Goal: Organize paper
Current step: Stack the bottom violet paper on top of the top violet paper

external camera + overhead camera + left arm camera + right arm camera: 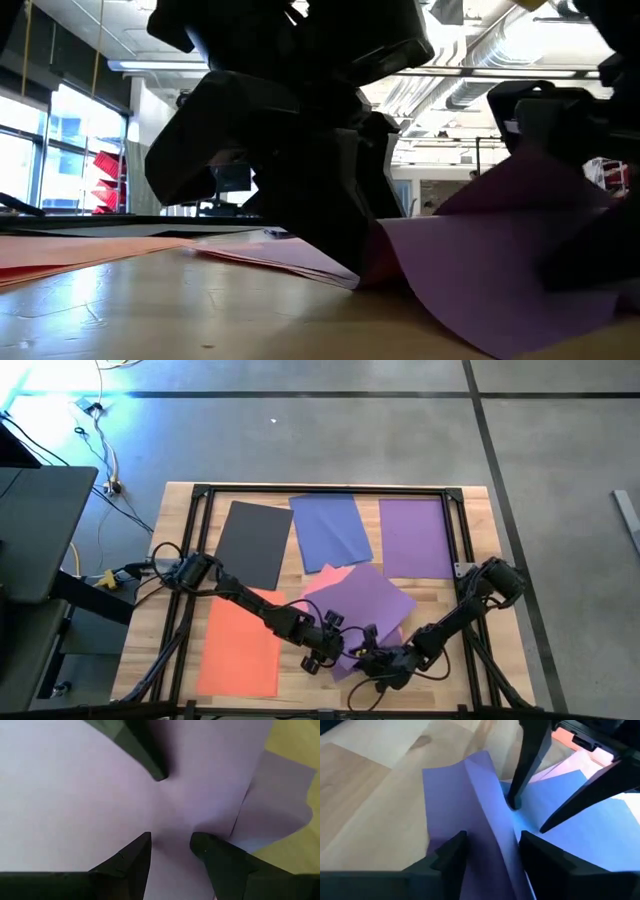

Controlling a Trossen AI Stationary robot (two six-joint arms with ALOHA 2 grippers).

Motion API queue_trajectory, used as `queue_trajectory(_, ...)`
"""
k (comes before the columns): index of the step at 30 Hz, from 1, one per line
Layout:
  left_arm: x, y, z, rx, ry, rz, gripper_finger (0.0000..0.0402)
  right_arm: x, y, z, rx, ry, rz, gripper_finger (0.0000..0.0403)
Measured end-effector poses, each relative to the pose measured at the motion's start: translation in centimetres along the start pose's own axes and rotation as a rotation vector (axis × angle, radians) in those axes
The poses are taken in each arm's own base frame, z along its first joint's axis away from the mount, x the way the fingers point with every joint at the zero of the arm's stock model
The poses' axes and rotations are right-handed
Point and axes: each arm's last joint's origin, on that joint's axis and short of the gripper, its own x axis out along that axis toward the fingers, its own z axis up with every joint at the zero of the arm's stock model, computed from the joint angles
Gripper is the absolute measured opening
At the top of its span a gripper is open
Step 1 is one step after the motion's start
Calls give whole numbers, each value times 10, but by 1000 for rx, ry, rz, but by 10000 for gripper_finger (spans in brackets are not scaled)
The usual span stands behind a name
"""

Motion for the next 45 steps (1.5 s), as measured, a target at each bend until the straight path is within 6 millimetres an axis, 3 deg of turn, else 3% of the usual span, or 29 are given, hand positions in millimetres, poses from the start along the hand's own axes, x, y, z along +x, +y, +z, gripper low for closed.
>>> queue_trajectory(5,0,0,0,0,-1,4,154,-4,1,4,62,-18,15,135)
queue_trajectory(33,1,0,0,0,-2,5,154,3,-11,9,188,-35,43,130)
queue_trajectory(36,0,-2,1,8,-4,10,154,4,-13,6,195,-11,13,104)
queue_trajectory(41,-17,-10,9,66,-23,43,154,3,-11,6,161,-5,5,12)
queue_trajectory(45,-39,-16,24,78,-100,43,154,-2,-7,16,112,28,-57,2)
